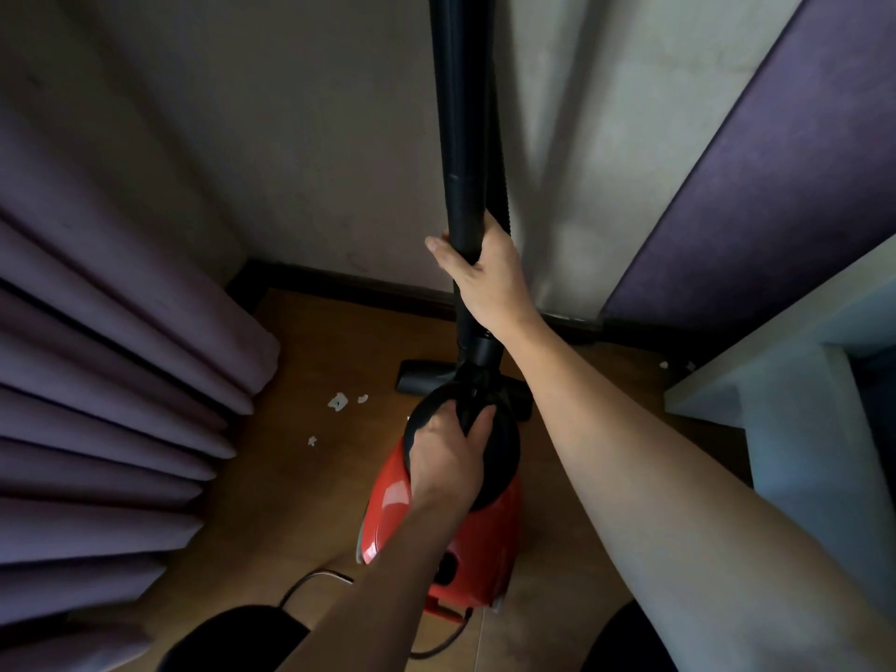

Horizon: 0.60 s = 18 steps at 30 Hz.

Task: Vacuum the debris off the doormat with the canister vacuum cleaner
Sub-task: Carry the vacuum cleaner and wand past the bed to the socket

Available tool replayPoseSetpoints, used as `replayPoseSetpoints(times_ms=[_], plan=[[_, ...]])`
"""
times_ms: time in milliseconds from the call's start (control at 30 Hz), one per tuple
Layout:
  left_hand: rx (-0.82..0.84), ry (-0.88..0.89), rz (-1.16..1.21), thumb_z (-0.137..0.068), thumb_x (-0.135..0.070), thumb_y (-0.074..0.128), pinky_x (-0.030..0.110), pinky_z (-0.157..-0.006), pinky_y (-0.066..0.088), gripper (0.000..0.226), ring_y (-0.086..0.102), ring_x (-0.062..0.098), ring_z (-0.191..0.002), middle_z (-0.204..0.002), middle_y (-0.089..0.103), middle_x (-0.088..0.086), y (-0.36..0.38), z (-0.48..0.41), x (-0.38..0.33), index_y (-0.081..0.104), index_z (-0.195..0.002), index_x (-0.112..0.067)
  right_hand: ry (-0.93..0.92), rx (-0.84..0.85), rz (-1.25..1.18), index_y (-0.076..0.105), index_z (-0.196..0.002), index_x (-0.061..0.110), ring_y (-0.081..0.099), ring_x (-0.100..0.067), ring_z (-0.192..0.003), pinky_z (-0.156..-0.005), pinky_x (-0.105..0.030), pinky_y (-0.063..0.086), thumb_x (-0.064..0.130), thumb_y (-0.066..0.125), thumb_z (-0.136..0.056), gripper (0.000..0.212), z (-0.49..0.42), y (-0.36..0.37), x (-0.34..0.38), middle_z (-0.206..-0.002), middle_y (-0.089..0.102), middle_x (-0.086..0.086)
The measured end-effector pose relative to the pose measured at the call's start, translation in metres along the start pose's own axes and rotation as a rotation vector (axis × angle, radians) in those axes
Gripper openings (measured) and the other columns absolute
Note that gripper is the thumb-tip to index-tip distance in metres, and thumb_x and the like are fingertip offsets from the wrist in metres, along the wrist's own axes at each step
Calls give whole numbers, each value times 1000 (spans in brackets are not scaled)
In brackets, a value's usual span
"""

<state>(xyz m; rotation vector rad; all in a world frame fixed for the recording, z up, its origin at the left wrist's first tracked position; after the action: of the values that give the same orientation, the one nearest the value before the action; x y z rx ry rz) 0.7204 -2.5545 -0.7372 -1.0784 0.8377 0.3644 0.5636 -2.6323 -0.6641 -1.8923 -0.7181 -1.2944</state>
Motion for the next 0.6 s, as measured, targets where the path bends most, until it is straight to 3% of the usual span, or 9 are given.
replayPoseSetpoints(times_ms=[133, 267, 333, 500, 600], plan=[[-11, -6, 19, -98, -40, 58, 17, -58, 50, 33, 52, 0, -66, -82, 57, -6, 2, -6, -4, 62, -109, -9, 26, 8, 22, 60, -119, 7, 65, -22, -97, -75, -12, 46, 28, 70, -94, 34, -4, -1, -2, -104, 68, -11], [31, -40, 87, -97, -42, 59, 33, -65, 60, 36, 60, 11, -74, -85, 58, -6, 0, -4, -5, 61, -112, -9, 44, 16, 75, 60, -120, 8, 65, -22, -97, -74, -10, 46, 32, 71, -94, 37, -1, -1, -7, -103, 68, -11], [64, -77, 147, -96, -42, 61, 38, -58, 62, 35, 62, 11, -71, -84, 56, -8, 0, -3, -6, 59, -111, -10, 57, 14, 99, 60, -121, 8, 65, -20, -97, -74, -12, 46, 34, 71, -93, 40, 1, -2, -9, -103, 68, -9], [88, -133, 259, -92, -41, 67, 24, -44, 55, 36, 67, 13, -67, -94, 63, 3, -3, -2, -5, 59, -112, -12, 75, 13, 125, 60, -113, 9, 58, -8, -82, -66, -7, 42, 36, 72, -92, 36, 6, -3, -5, -83, 57, 9], [96, -157, 267, -89, -45, 69, 26, -47, 57, 41, 69, 17, -63, -95, 67, 7, -6, 0, -6, 58, -114, -13, 97, 20, 136, 60, -114, 11, 62, -5, -87, -68, -5, 44, 37, 74, -90, 38, 10, -7, -1, -93, 66, 6]])
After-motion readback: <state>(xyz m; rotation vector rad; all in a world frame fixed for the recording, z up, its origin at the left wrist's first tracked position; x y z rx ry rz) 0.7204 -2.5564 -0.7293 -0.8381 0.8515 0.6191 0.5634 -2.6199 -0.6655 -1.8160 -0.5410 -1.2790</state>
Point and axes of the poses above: each hand's wrist, its own z-axis away from the middle knuckle, its own y-axis out of the palm, x = y × z, the point moved 3 cm from there along -z, towards the middle knuckle
